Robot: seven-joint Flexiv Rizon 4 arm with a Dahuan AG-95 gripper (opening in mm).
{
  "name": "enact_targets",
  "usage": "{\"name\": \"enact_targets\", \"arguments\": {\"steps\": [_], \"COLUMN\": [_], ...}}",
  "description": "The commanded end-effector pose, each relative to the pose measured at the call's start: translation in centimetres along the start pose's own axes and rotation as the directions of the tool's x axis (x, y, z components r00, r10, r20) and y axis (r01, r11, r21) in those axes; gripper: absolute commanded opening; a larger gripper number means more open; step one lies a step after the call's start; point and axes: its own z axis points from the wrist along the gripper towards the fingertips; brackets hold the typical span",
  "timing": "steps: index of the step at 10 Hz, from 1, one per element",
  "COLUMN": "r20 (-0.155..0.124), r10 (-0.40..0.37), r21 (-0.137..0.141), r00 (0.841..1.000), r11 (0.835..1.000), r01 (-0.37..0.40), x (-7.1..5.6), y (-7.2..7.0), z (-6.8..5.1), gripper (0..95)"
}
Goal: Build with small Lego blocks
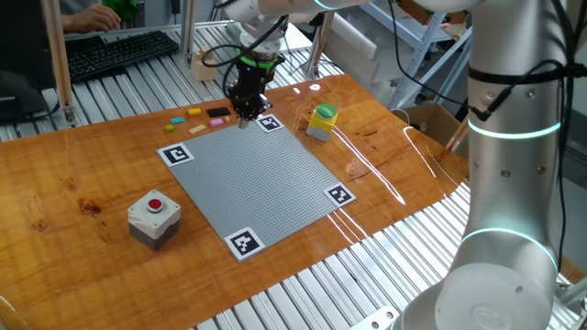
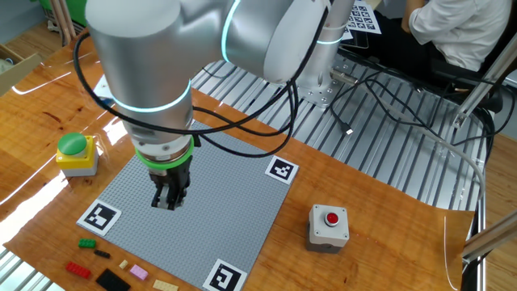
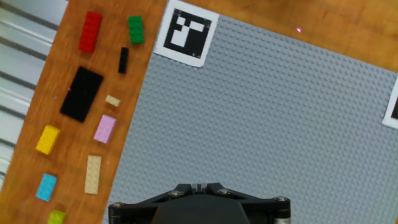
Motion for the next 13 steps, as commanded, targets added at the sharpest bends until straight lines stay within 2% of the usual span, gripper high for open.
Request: {"name": "enact_targets", "arguments": {"steps": [1,3,4,8,9,13], "r20": [0.004,0.006,0.005,0.006,0.005,0.007], "r10": [0.114,0.136,0.163,0.187,0.183,0.180], "r21": [-0.051,-0.061,-0.069,-0.076,-0.076,-0.086], "r00": [0.994,0.991,0.987,0.982,0.983,0.984], "r11": [0.992,0.989,0.984,0.980,0.980,0.980], "r01": [-0.113,-0.136,-0.162,-0.186,-0.182,-0.179], "x": [0.1,0.1,0.1,-0.4,-0.8,-1.8], "y": [-0.2,0.0,0.4,1.9,2.9,5.5], "z": [0.0,0.2,0.5,1.2,1.4,2.4], "gripper": [0.0,0.0,0.0,0.0,0.0,0.0]}}
